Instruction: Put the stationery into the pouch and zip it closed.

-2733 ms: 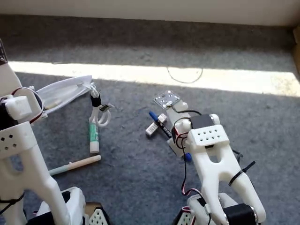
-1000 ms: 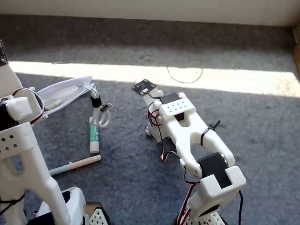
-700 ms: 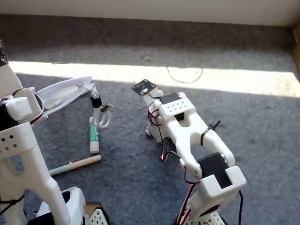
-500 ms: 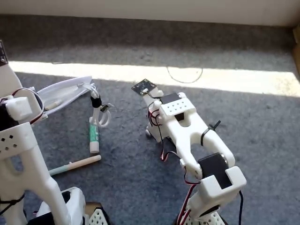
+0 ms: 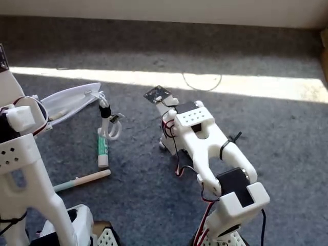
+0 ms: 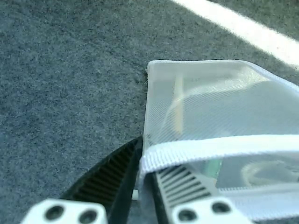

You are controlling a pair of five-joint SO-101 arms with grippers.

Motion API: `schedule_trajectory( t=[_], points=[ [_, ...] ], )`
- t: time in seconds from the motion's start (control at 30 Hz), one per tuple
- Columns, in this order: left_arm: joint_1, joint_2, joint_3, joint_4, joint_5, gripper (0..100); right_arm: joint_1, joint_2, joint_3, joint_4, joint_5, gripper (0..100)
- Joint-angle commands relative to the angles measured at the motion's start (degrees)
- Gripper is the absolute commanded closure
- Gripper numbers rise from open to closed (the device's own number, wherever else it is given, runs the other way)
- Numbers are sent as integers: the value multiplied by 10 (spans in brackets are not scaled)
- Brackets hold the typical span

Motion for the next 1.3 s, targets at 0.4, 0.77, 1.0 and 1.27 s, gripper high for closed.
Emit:
schedule_trajectory(
  t=[0.4, 0.77, 1.0, 1.27],
  points=[
    [-7, -13, -4, -1, 2, 990, 6, -88, -29, -4, -4, 992],
    [38, -13, -5, 1, 2, 990, 5, -291, 63, -5, -5, 992],
    [52, -13, -5, 2, 2, 990, 3, -436, 92, -4, -41, 992],
    [52, -13, -4, 2, 2, 990, -50, -566, 87, -7, -60, 992]
  ],
)
